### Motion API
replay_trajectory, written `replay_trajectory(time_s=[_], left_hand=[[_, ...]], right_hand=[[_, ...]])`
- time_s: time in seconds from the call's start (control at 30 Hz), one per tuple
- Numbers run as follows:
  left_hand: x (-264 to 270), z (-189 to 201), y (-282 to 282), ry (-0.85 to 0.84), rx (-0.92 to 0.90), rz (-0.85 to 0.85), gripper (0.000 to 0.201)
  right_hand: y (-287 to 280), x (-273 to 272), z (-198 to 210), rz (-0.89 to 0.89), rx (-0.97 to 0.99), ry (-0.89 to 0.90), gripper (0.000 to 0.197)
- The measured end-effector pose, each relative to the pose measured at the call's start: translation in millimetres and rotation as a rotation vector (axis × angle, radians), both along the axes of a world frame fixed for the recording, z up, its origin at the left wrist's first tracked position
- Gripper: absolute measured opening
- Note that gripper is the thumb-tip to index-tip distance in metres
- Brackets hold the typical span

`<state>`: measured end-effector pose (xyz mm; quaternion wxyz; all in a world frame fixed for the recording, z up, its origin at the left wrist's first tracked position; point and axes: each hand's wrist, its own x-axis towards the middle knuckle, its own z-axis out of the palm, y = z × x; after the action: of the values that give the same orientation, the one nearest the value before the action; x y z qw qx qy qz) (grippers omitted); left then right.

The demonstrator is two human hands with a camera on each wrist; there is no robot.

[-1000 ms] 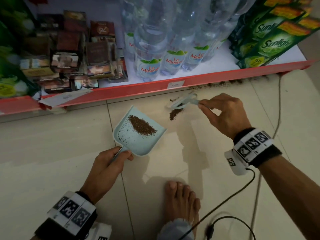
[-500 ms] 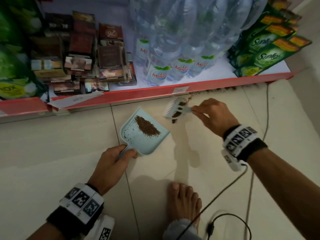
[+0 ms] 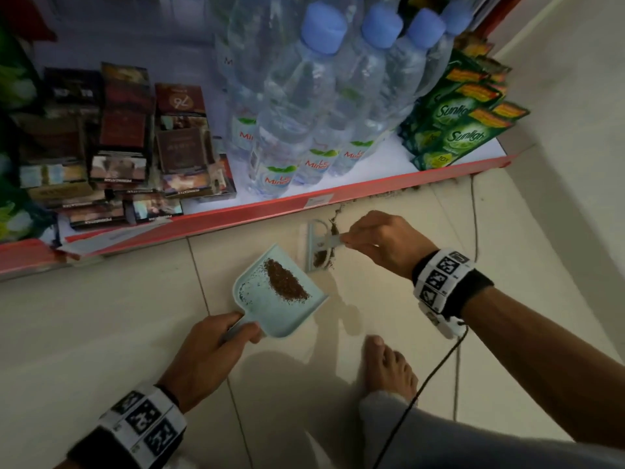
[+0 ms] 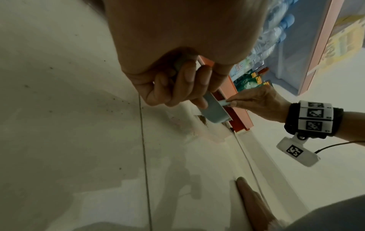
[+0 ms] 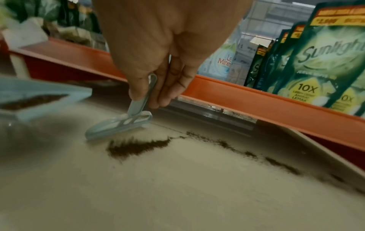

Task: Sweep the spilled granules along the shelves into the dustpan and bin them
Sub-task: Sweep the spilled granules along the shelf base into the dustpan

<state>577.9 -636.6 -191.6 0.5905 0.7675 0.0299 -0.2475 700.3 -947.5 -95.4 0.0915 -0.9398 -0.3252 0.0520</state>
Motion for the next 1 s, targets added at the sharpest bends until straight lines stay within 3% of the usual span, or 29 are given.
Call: replay_trajectory(time_s=[0.13,0.27,0.37,0.43,0.53,0.6,0.7,0.87,1.0], left_hand=[[6.5,3.6,-8.7,0.015,0.079,-0.125,0.029],[40.4,24.9,-7.0,0.092,0.081,-0.167,0.029],[58.8,45.7,-76.7,0.134,0.150,-0.303,0.033],[59.3,60.3,-119.2,0.105,0.200,-0.446,0.049],[101.0,68.1,-107.9,0.169,0.186,-0.248,0.038],[114.8,79.9,-90.5,0.199,0.199,-0.209,0.033],[122.7,88.8,-124.2,0.228,0.181,-0.212,0.034],[135.3,80.2,-146.1,0.216,0.286,-0.273,0.032],[138.9,63.9,-178.0,0.234,0.220,-0.297,0.032]], right_hand=[[-36.5,-2.8,2.8,-0.008,-0.023,-0.008,0.012],[-66.1,-15.2,7.7,-0.233,0.230,-0.044,0.016],[-79.7,-23.4,11.0,-0.382,0.355,-0.093,0.014],[-90.8,-23.7,9.9,-0.476,0.431,-0.111,0.010],[-111.3,-12.7,6.5,-0.585,0.502,-0.128,0.014],[-129.2,-3.3,3.8,-0.637,0.481,-0.151,0.018],[-154.9,13.9,1.9,-0.715,0.430,-0.175,0.023],[-163.1,19.6,-19.4,-0.660,0.269,-0.068,0.030],[-178.3,11.9,-32.7,-0.684,0.187,-0.072,0.040]])
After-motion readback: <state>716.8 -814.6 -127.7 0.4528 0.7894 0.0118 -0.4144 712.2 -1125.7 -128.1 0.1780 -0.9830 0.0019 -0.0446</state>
